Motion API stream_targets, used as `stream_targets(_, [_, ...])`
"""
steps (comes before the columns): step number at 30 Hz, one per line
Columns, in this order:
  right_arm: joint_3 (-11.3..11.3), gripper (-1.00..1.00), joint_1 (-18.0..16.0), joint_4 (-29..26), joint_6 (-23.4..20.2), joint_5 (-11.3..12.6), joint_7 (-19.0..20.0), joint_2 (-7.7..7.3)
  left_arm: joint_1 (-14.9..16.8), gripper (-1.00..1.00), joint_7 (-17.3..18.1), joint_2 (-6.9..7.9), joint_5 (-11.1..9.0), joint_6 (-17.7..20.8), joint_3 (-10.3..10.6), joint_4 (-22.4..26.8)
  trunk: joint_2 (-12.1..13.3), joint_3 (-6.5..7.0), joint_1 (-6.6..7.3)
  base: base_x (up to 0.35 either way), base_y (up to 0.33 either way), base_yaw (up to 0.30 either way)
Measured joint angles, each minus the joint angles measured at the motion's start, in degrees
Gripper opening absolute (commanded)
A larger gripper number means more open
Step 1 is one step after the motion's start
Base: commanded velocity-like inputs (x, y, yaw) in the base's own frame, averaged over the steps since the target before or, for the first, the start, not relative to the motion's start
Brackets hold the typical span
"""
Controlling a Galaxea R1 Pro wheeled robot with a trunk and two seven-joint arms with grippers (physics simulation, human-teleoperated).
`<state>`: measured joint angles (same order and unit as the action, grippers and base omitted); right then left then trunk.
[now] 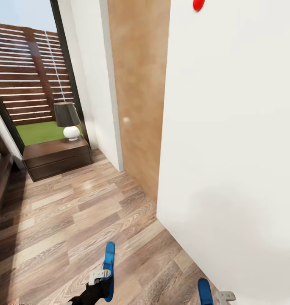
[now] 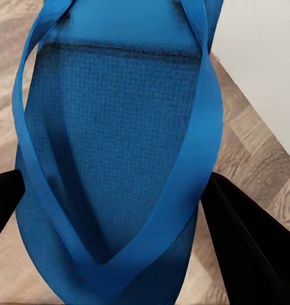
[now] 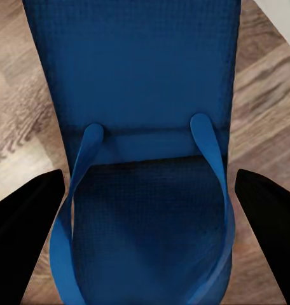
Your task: In the bedroom, move the book from the bed onto either nightstand, and place the two sandals side by side next to the bed.
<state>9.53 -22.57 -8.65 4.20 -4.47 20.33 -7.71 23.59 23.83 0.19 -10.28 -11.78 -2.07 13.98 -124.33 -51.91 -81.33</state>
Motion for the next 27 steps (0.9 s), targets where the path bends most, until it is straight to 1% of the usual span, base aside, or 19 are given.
stream_targets(6, [0.0, -1.00, 0.0, 0.0, 0.0, 0.0, 0.0, 0.05, 0.0, -1.00, 0.0, 0.00, 0.0, 0.0, 0.0, 0.0, 0.0, 0.00, 0.02, 0.270, 0.000, 0.292])
stream_targets(8, [0.0, -1.00, 0.0, 0.0, 0.0, 0.0, 0.0, 0.05, 0.0, -1.00, 0.0, 0.00, 0.0, 0.0, 0.0, 0.0, 0.0, 0.00, 0.00, 0.130, 0.000, 0.292])
stream_targets(27, [0.0, -1.00, 0.0, 0.0, 0.0, 0.0, 0.0, 0.06, 0.0, -1.00, 0.0, 0.00, 0.0, 0.0, 0.0, 0.0, 0.0, 0.00, -0.01, 0.008, 0.000, 0.292])
